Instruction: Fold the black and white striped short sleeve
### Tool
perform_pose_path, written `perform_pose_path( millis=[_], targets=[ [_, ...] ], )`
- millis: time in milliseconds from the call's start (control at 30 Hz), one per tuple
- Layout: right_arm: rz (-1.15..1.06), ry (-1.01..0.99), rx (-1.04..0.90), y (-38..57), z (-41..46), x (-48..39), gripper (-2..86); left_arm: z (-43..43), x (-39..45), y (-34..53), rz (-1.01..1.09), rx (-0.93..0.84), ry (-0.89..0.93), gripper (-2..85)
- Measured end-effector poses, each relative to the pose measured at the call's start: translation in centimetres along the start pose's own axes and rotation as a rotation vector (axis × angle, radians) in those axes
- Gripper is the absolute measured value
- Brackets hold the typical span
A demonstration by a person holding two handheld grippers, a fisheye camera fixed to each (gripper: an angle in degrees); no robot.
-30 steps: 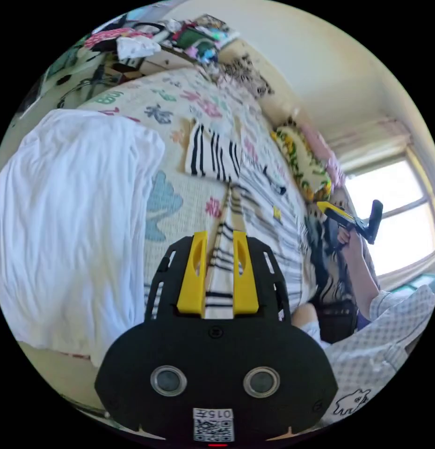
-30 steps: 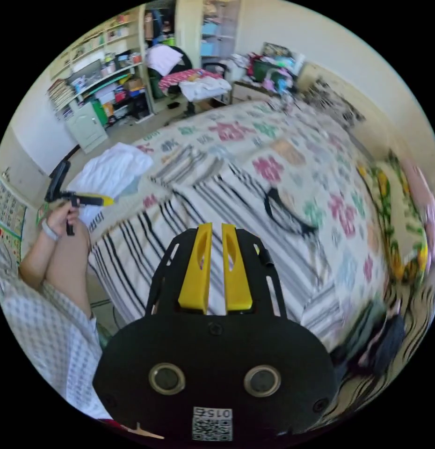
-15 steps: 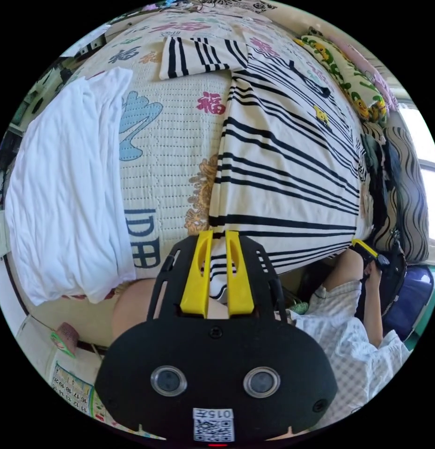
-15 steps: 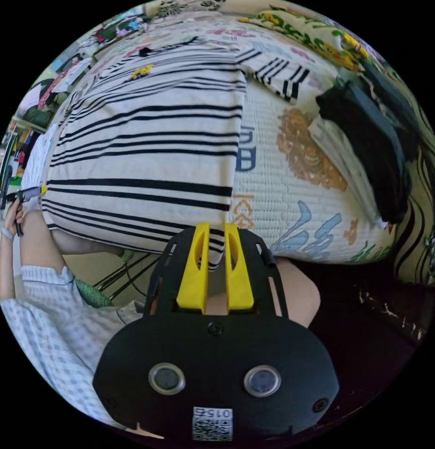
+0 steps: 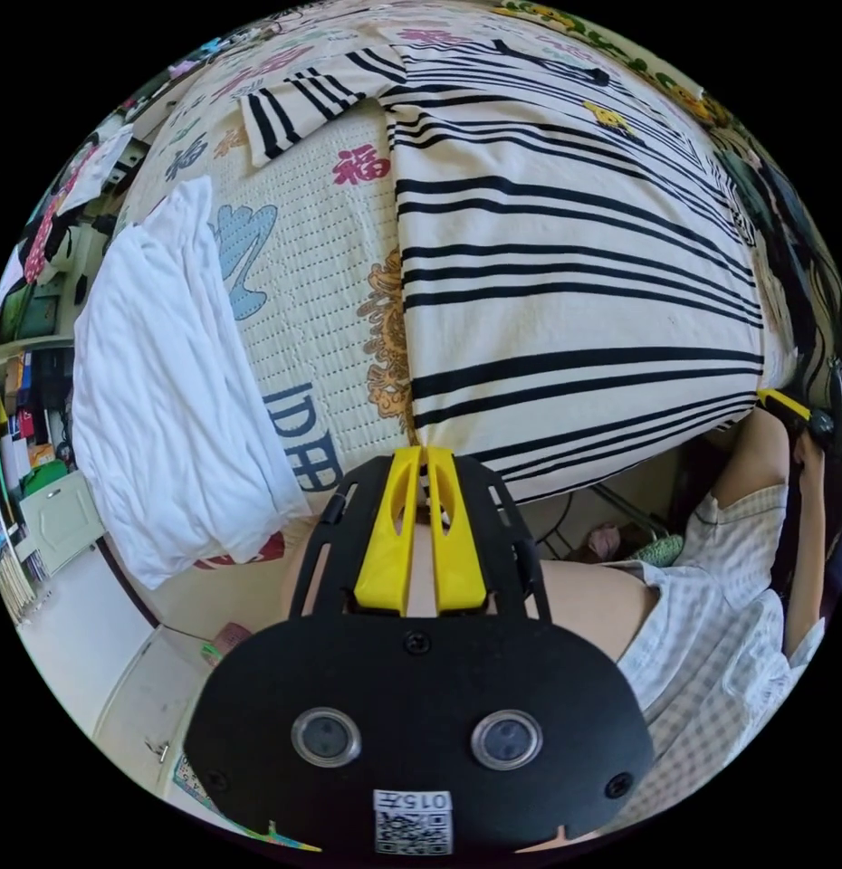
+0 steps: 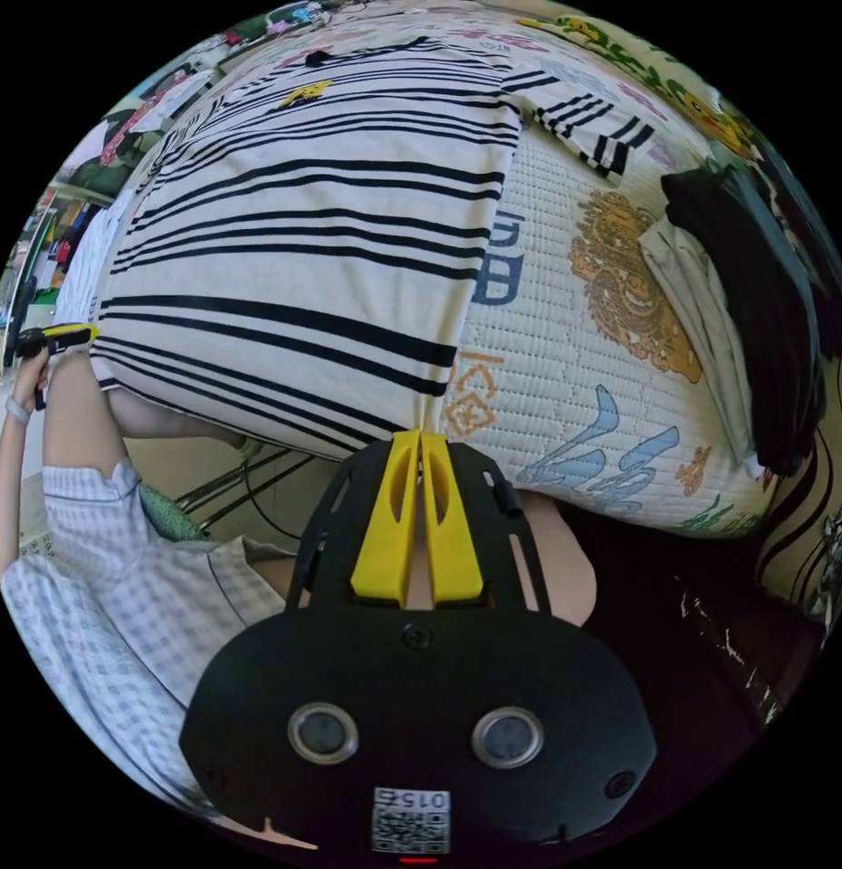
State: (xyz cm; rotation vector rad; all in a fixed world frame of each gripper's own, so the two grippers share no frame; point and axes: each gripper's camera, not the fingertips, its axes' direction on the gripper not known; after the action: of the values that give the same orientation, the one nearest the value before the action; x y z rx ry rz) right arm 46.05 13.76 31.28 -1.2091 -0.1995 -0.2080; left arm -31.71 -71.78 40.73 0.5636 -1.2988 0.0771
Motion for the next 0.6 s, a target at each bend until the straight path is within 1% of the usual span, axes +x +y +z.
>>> perform_pose_path(
  millis=[100, 200, 367, 433, 500, 533, 600],
  targets=[
    [0.003, 0.051, -0.033, 1.7, -1.1, -0.1, -1.0, 2.0, 0.4, -0.6, -0.012, 0.012, -0.009, 0.5],
    [0.022, 0.081, 0.026, 4.8, -3.3, -0.1, -1.0, 4.0, 0.6, -0.4, -0.021, 0.016, -0.001, 0.7],
    [0.071, 0.071, 0.202, 8.6, -8.7, -0.9, -1.0, 6.0, 2.1, 0.7, -0.008, 0.137, 0.085, 0.2],
    [0.067, 0.075, 0.223, 8.5, -9.6, -1.7, -1.0, 6.9, 3.3, 0.4, 0.008, 0.174, 0.09, -0.3],
    [0.068, 0.095, 0.217, 7.9, -9.8, -2.5, -0.9, 8.0, 4.4, -0.3, 0.008, 0.216, 0.056, -0.6],
    [0.084, 0.124, 0.209, 7.4, -9.7, -2.9, -0.9, 9.2, 4.9, -1.0, 0.006, 0.214, 0.04, -0.7],
    [0.129, 0.18, 0.211, 6.9, -9.6, -3.5, -0.8, 11.6, 5.6, -2.5, 0.028, 0.145, 0.038, -0.7]
  ],
)
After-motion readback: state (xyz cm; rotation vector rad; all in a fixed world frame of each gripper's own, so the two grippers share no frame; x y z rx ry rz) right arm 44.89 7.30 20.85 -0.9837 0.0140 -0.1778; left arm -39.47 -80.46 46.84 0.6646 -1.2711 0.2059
